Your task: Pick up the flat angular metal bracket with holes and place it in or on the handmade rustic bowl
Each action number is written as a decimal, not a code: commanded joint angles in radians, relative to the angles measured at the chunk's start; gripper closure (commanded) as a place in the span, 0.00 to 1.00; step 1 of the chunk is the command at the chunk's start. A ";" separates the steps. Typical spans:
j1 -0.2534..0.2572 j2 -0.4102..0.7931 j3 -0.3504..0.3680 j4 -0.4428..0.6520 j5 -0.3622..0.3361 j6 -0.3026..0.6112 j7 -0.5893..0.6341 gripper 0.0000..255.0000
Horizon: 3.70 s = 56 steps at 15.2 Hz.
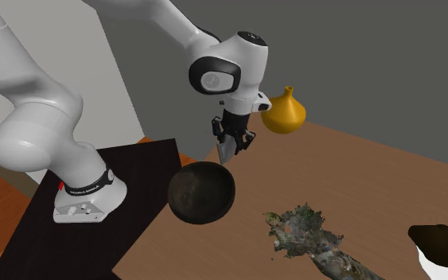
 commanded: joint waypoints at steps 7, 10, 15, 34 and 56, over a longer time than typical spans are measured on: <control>0.000 -0.074 0.000 0.040 -0.003 -0.115 0.006 1.00; 0.000 -0.098 0.000 0.059 -0.004 -0.158 0.007 1.00; -0.001 -0.133 0.000 0.095 -0.006 -0.228 0.010 1.00; -0.186 -0.361 -0.223 -0.170 -0.159 -0.189 -0.294 1.00; -0.183 -0.271 -0.237 -0.233 -0.156 -0.037 -0.300 0.00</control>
